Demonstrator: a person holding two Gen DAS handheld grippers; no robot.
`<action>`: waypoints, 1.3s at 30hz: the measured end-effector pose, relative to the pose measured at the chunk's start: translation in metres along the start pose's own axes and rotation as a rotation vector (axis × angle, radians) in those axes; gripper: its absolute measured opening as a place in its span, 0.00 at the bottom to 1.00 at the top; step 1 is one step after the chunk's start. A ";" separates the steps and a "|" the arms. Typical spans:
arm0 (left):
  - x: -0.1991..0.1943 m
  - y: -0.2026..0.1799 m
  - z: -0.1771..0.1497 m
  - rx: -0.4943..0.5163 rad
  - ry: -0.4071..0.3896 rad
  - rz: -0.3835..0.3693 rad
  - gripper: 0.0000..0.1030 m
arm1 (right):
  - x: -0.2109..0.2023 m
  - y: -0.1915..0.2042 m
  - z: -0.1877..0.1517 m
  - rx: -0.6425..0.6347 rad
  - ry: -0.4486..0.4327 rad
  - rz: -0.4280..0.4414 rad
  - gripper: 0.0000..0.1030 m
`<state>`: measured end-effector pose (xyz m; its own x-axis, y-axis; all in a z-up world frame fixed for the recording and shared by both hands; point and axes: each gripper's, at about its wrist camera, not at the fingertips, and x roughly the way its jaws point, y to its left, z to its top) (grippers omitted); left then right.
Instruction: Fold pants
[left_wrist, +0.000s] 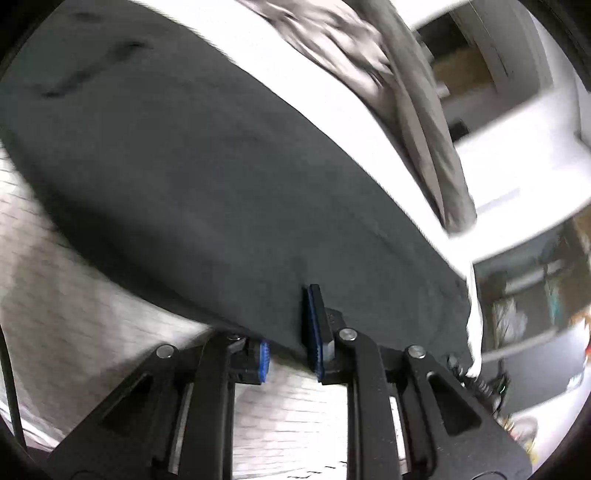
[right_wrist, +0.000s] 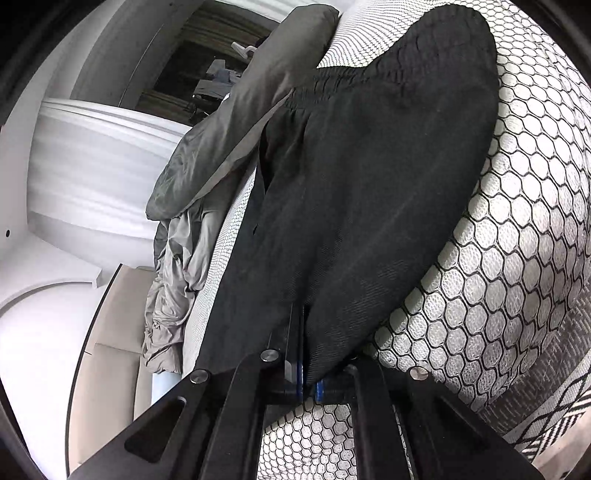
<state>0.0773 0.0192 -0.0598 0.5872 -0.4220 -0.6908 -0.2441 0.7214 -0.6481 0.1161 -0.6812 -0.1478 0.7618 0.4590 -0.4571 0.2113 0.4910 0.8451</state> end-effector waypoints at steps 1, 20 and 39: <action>-0.007 0.010 0.005 -0.012 -0.020 0.016 0.15 | 0.000 0.001 0.000 -0.002 0.001 -0.001 0.04; -0.048 -0.097 -0.048 0.510 -0.149 0.207 0.62 | -0.051 -0.026 0.043 0.060 -0.069 -0.087 0.24; 0.106 -0.147 -0.035 0.684 0.039 0.214 0.89 | -0.043 -0.016 0.103 -0.120 -0.170 -0.150 0.16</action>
<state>0.1482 -0.1507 -0.0491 0.5495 -0.2428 -0.7994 0.1953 0.9677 -0.1597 0.1428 -0.7847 -0.1135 0.8216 0.2482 -0.5131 0.2634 0.6330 0.7280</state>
